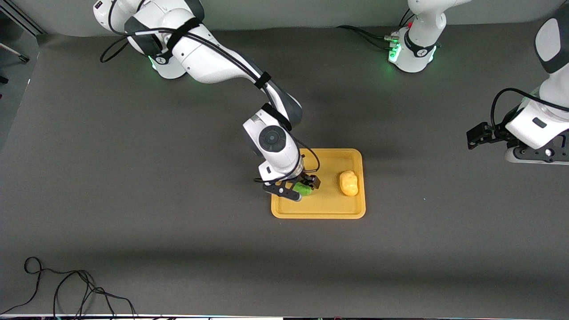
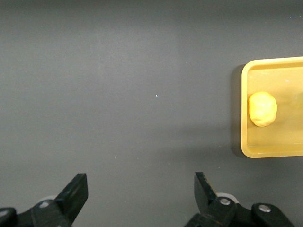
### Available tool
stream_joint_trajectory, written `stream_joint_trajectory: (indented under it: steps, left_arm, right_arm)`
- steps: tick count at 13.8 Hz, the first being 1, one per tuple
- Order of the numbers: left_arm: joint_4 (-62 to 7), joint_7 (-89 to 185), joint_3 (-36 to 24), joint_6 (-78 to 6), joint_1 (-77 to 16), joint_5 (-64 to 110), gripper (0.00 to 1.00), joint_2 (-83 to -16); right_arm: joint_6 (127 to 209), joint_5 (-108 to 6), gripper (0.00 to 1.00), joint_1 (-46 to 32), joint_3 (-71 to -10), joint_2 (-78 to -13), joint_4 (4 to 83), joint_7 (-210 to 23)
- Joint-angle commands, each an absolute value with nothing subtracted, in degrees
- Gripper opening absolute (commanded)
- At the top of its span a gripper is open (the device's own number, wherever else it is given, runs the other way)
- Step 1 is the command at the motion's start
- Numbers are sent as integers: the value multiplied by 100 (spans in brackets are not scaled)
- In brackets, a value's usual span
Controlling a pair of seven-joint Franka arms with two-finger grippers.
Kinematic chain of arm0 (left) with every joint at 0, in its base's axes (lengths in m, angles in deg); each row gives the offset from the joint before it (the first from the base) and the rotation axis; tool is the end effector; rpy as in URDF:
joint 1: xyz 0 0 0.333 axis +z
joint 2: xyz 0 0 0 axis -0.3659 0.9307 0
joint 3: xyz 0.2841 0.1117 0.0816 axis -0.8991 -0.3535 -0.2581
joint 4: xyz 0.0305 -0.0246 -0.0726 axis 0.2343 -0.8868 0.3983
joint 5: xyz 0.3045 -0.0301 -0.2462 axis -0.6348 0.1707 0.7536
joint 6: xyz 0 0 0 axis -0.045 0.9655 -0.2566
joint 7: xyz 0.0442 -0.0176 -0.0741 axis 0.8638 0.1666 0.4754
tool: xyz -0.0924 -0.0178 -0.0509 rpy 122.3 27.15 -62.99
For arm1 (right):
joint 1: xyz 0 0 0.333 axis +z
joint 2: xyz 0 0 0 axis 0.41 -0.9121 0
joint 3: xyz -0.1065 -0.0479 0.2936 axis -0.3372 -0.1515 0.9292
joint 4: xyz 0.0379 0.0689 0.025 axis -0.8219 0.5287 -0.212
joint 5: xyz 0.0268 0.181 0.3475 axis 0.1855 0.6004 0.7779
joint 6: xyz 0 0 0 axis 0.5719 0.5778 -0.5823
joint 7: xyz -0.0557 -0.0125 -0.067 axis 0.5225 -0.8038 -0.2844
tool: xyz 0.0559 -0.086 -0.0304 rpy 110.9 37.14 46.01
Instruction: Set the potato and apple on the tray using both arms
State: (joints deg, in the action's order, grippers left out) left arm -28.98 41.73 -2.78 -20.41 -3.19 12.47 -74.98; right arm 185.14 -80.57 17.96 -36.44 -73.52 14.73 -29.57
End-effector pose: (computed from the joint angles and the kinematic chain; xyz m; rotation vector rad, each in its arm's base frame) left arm 0.5636 -0.0295 0.5531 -3.1089 0.1006 -0.0146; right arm 0.5824 0.5120 0.2422 -2.8941 0.5550 -0.0878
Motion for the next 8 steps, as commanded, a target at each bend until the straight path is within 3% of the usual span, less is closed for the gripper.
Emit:
stream_joint_trajectory:
  steps: [1, 4, 8]
  left_arm:
    - [-2844, 4083, -299, -1801, -327, 1221, 100, -7777]
    - [-2545, 3838, -457, -1589, -327, 1300, 100, -7637]
    - [-2395, 3688, -466, -1458, -344, 1204, 100, -7610]
  right_arm:
    - [17660, -8079, 100, 1676, -4078, -5918, 2422, -4067]
    - [16263, -8105, 100, 1588, -4640, -5125, 2468, -4669]
    - [15548, -8114, 100, 1587, -5625, -3974, 2985, -6126]
